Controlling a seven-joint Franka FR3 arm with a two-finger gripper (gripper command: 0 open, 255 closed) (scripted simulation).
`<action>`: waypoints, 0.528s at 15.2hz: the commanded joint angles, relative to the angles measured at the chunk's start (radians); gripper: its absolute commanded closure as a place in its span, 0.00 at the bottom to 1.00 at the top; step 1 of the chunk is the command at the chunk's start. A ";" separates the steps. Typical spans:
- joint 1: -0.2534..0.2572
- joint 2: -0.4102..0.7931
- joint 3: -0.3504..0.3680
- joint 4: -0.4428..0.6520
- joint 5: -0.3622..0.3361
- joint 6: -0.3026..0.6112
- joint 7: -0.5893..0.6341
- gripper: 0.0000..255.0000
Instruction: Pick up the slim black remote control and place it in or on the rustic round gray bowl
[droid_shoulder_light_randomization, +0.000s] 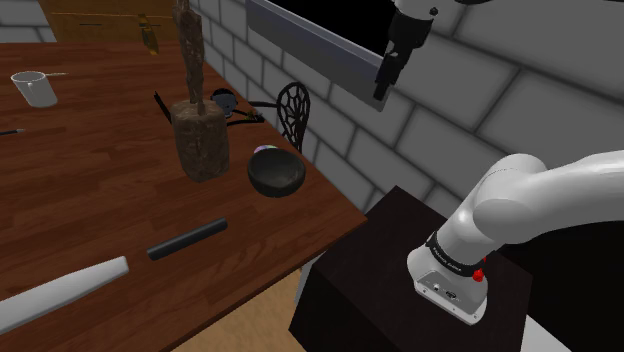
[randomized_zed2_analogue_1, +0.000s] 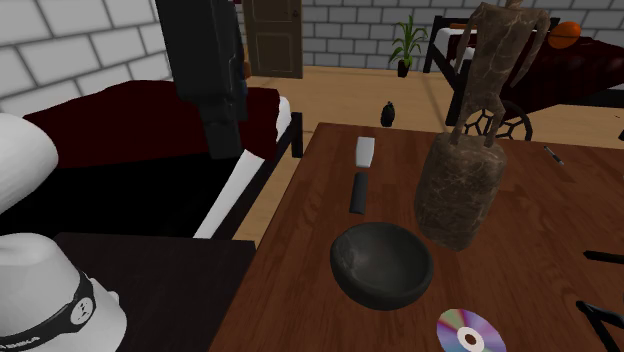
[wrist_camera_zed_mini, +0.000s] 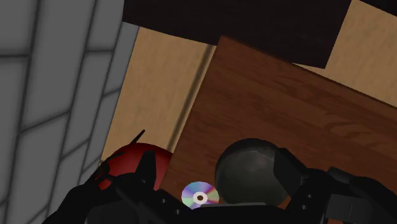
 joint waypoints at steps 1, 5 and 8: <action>0.000 0.000 0.000 0.000 0.000 0.000 0.000 0.00; 0.036 0.112 0.024 0.000 0.010 0.113 -0.028 0.00; 0.061 0.202 0.044 0.010 0.015 0.193 -0.048 0.00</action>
